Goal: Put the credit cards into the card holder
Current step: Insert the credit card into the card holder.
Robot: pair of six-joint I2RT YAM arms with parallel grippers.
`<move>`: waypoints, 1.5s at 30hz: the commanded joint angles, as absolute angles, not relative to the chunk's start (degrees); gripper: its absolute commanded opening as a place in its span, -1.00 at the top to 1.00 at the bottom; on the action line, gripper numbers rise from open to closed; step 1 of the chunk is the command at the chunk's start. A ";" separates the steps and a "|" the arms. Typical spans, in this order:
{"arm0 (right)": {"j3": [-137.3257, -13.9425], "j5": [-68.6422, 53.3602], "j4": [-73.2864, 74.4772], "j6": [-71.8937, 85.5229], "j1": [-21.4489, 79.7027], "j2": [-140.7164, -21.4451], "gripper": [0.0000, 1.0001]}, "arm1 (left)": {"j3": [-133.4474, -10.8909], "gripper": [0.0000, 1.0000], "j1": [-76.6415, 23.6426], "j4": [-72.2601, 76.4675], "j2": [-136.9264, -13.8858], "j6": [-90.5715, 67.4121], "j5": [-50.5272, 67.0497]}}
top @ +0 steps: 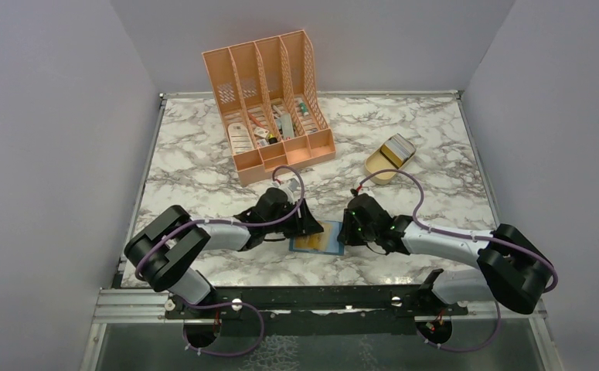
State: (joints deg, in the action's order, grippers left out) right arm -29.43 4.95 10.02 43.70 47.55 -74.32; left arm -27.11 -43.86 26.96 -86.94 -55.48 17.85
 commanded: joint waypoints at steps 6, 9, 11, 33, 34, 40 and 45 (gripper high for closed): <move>-27.73 6.00 6.36 44.21 47.64 -75.70 0.56 | -29.71 -0.05 -48.68 26.58 -90.23 -60.66 16.10; -27.68 5.95 5.82 44.29 47.64 -76.03 0.56 | -29.72 -0.04 -49.92 26.78 -89.70 -62.23 15.78; -27.81 5.89 5.71 44.30 47.64 -76.11 0.56 | -29.64 -0.04 -50.23 26.82 -89.28 -62.69 15.53; -27.47 -0.80 4.95 46.90 47.63 -64.72 0.19 | -34.77 -0.04 -48.84 9.11 -82.84 -55.29 6.07; -27.67 -0.84 4.62 47.02 47.61 -65.43 0.15 | -35.17 -0.04 -48.15 7.37 -82.54 -54.61 5.77; -27.97 -0.89 2.06 47.20 47.64 -69.43 0.01 | -33.86 -0.03 -43.50 2.45 -80.06 -52.50 6.03; -27.85 -0.96 0.79 47.30 47.64 -72.24 -0.05 | -33.56 0.00 -42.29 -1.97 -78.99 -49.36 3.13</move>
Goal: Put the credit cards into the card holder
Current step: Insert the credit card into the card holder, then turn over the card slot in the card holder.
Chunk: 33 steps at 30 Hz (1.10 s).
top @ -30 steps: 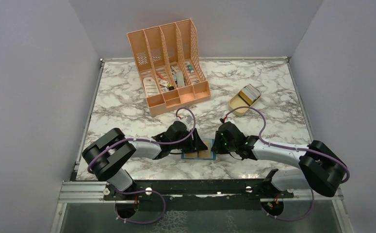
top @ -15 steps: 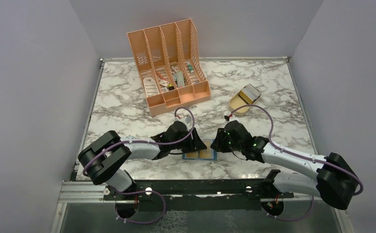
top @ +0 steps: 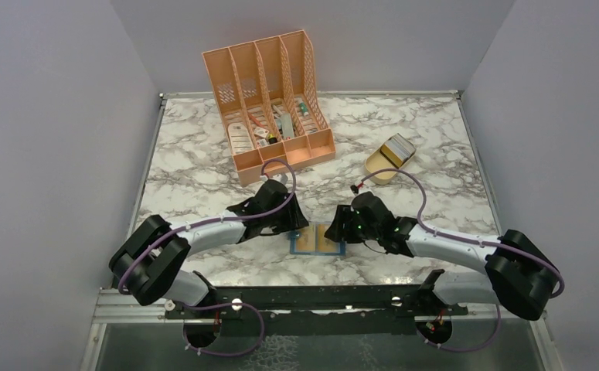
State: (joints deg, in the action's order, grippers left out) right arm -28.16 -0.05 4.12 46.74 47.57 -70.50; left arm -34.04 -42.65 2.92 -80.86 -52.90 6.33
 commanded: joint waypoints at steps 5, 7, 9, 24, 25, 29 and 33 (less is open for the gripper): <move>-27.66 -1.69 -1.11 47.32 47.64 -75.21 -0.07 | -32.22 0.01 -42.19 -2.53 -79.10 -48.34 2.81; -27.64 -2.67 -2.08 47.34 47.61 -76.40 -0.07 | -31.13 0.02 -42.19 -1.02 -79.19 -48.55 3.90; -27.51 -3.71 -3.27 47.33 47.63 -77.08 -0.07 | -30.00 0.04 -42.18 0.40 -79.48 -49.04 4.90; -24.91 -12.36 -13.33 49.79 47.55 -72.86 -0.07 | -26.32 0.22 -42.22 5.87 -80.03 -51.41 9.32; -24.83 -12.58 -13.62 49.78 47.55 -72.78 -0.07 | -26.28 0.22 -42.19 5.79 -79.87 -51.42 9.27; -26.10 -9.81 -9.51 49.29 47.56 -70.73 -0.07 | -27.60 0.24 -42.19 2.27 -78.61 -51.01 8.06; -27.05 -2.35 -0.55 46.89 47.57 -66.69 -0.08 | -30.43 0.17 -42.19 -0.67 -74.65 -50.69 7.79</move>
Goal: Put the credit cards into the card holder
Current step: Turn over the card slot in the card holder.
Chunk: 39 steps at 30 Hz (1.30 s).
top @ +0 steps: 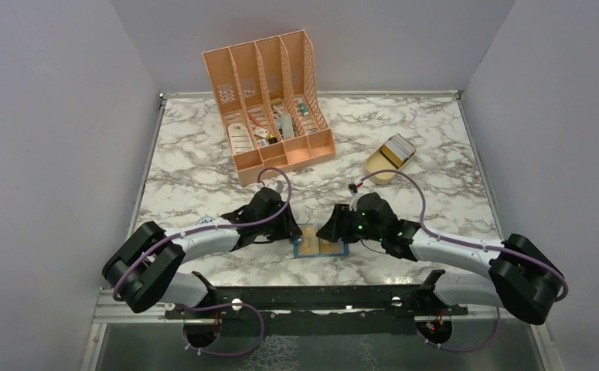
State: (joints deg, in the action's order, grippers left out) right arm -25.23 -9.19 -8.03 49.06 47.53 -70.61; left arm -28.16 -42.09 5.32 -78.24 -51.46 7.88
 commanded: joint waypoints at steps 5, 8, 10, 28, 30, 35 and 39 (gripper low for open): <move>-27.25 0.73 4.21 45.88 47.55 -65.35 -0.11 | -32.96 0.10 -42.81 0.86 -73.48 -53.43 10.70; -26.61 0.41 3.72 46.26 47.55 -65.58 -0.11 | -33.63 0.09 -43.75 4.74 -75.20 -55.51 13.08; -26.31 0.08 2.76 46.40 47.40 -66.21 -0.11 | -33.81 0.12 -44.33 7.71 -77.44 -56.64 14.45; -25.91 1.76 0.43 45.56 46.71 -70.85 -0.14 | -34.35 1.00 -45.59 16.38 -89.94 -57.81 15.89; -25.80 2.18 0.18 45.44 46.73 -71.29 -0.16 | -34.35 1.00 -45.89 17.56 -90.69 -57.83 16.45; -25.81 1.65 -0.94 45.33 46.76 -72.95 -0.17 | -34.01 1.00 -46.67 18.89 -92.57 -58.14 17.14; -24.87 -0.03 -2.88 45.96 46.56 -73.76 -0.19 | -33.36 1.00 -46.84 19.34 -92.96 -58.36 16.98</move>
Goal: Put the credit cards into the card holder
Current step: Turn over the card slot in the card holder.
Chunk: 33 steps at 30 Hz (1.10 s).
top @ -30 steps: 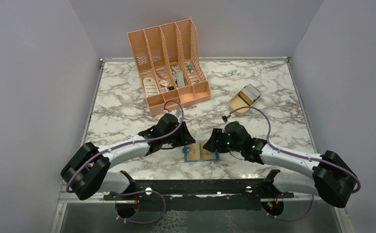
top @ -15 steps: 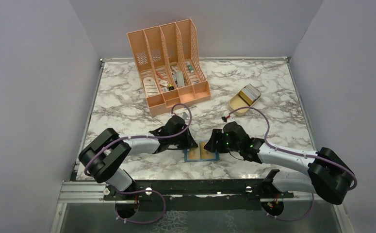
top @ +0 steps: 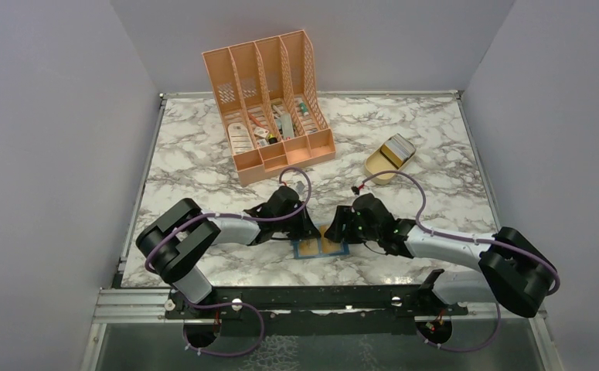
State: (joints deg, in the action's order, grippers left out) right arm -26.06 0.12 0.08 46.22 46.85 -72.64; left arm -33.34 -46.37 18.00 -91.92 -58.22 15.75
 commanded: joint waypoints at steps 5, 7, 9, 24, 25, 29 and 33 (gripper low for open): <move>-22.48 -3.60 -7.90 47.76 45.69 -72.03 -0.19 | -33.06 1.00 -46.82 19.34 -93.10 -58.40 16.81; -22.40 -3.77 -7.69 47.74 45.70 -70.38 -0.18 | -32.96 1.00 -46.82 19.34 -93.01 -58.44 16.78; -22.72 -4.22 -6.99 47.38 45.67 -68.49 -0.16 | -32.89 1.00 -46.78 19.31 -93.11 -58.32 16.62; -24.28 -13.88 -11.01 47.98 45.70 -69.04 -0.15 | -32.38 1.00 -46.64 19.32 -91.56 -58.88 17.12; -24.72 -14.37 -11.19 47.86 45.65 -69.34 -0.15 | -32.51 1.00 -46.40 18.34 -90.54 -58.97 17.08; -26.17 -16.55 -12.06 46.92 45.70 -70.35 -0.15 | -34.39 0.93 -44.60 9.35 -85.58 -57.09 14.28; -27.90 -20.40 -14.86 46.29 45.64 -72.84 -0.15 | -34.07 0.57 -40.31 1.97 -80.38 -54.85 10.54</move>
State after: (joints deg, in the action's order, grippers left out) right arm -25.21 -14.98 -9.39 47.24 45.67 -70.76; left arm -33.32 -44.25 11.25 -86.02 -57.84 15.22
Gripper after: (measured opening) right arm 0.578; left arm 0.116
